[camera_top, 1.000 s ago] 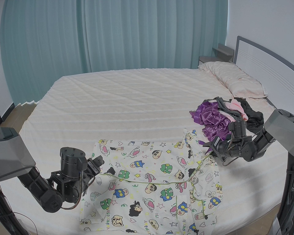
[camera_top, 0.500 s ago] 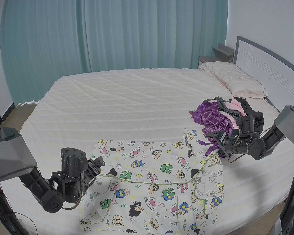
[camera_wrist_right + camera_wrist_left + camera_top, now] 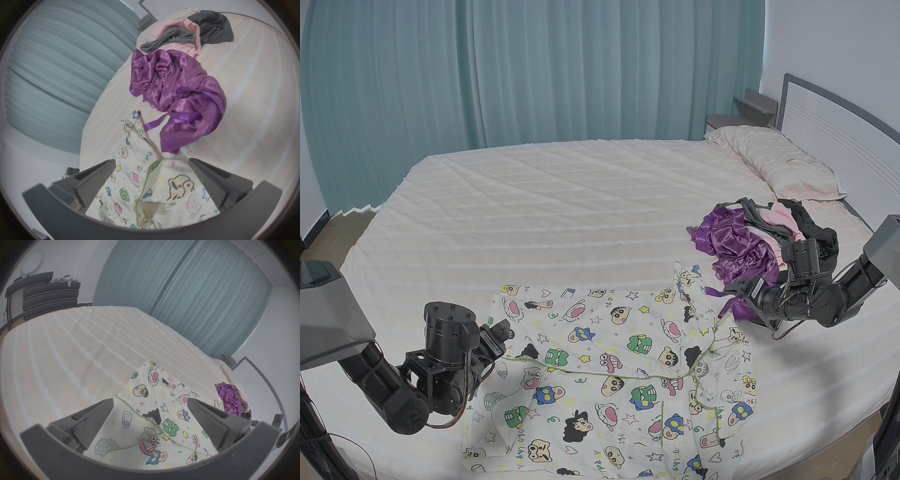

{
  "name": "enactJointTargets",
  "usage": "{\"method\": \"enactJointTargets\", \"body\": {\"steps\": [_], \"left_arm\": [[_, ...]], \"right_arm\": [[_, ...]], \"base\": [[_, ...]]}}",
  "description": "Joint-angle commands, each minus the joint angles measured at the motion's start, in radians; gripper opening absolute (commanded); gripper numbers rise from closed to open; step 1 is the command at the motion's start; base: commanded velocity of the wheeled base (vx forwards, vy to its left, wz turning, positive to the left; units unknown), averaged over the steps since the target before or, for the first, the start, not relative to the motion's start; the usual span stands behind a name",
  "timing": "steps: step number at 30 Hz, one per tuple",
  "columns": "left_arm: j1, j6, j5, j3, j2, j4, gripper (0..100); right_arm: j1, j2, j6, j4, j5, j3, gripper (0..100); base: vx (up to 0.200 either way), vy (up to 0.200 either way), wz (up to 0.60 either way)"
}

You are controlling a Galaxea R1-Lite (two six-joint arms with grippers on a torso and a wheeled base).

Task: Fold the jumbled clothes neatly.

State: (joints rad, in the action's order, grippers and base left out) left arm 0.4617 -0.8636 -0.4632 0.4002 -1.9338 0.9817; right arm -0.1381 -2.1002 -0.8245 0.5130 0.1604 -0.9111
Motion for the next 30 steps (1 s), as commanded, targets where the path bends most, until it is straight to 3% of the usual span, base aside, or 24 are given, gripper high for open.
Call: {"method": "enactJointTargets", "body": {"steps": [1, 6, 12, 17, 21, 30], "left_arm": [[0.0, 0.0, 0.0, 0.0, -0.001, 0.0, 100], [0.0, 0.0, 0.0, 0.0, -0.001, 0.0, 100], [0.0, 0.0, 0.0, -0.001, -0.001, 0.0, 100], [0.003, 0.0, -0.002, -0.001, 0.001, 0.0, 100], [0.005, 0.002, -0.002, -0.003, -0.001, 0.0, 100], [0.003, 0.002, -0.002, 0.002, 0.003, 0.0, 100]], "right_arm": [[0.035, -0.027, -0.002, -0.013, 0.001, -0.023, 100], [0.034, -0.02, -0.007, -0.008, 0.005, 0.015, 100], [-0.035, 0.065, -0.013, -0.008, 0.008, 0.066, 100], [-0.15, 0.074, -0.022, -0.016, -0.001, 0.072, 100], [-0.199, 0.035, -0.024, -0.014, -0.009, 0.067, 100], [-0.229, 0.0, -0.022, -0.013, -0.042, 0.067, 100]], "base": [[0.0, 0.0, 0.0], [0.0, 0.0, 0.0], [0.0, 0.0, 0.0], [0.0, 0.0, 0.0], [0.0, 0.0, 0.0], [0.0, 0.0, 0.0]]}}
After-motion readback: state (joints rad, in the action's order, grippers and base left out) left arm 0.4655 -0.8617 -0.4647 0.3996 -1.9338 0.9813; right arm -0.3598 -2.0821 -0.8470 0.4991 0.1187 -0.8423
